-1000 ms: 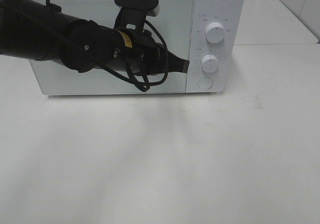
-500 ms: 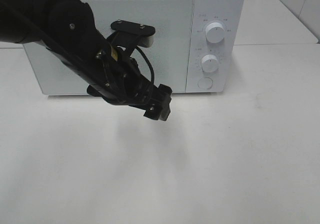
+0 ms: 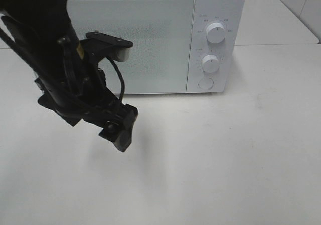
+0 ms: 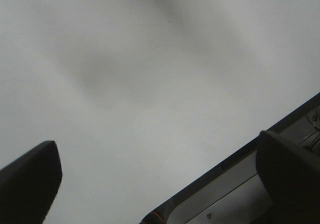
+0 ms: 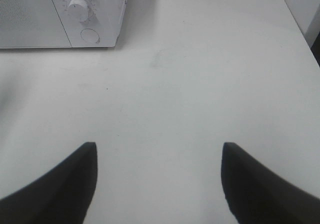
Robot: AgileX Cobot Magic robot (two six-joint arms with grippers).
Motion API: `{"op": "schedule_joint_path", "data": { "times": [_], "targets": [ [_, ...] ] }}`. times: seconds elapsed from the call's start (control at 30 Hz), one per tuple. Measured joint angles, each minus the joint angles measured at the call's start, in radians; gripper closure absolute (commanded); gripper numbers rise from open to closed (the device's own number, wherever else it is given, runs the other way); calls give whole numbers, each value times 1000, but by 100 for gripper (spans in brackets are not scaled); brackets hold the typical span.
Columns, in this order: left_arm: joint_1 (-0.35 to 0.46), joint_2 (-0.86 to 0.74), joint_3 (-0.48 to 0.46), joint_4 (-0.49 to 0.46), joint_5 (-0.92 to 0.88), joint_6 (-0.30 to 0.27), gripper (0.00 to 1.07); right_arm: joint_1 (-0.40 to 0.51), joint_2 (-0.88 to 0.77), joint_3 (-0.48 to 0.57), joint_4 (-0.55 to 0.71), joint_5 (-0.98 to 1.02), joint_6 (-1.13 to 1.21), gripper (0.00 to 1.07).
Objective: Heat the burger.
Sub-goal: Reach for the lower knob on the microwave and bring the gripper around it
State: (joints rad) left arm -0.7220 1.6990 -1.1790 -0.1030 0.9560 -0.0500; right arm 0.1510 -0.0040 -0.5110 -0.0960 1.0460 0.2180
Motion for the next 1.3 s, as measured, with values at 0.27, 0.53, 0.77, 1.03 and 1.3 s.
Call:
{"op": "schedule_joint_path", "data": {
  "times": [0.27, 0.53, 0.77, 1.03, 1.3],
  "targets": [
    [172, -122, -1, 0, 81, 6, 8, 0, 0, 0, 0, 0, 0, 39],
    [389, -234, -1, -7, 154, 43, 8, 0, 0, 0, 0, 0, 0, 39],
    [505, -332, -1, -7, 206, 50, 8, 0, 0, 0, 0, 0, 0, 39],
    [552, -467, 135, 4, 228, 50, 8, 0, 0, 0, 0, 0, 0, 39],
    [574, -609, 361, 40, 202, 50, 8, 0, 0, 0, 0, 0, 0, 39]
  ]
}}
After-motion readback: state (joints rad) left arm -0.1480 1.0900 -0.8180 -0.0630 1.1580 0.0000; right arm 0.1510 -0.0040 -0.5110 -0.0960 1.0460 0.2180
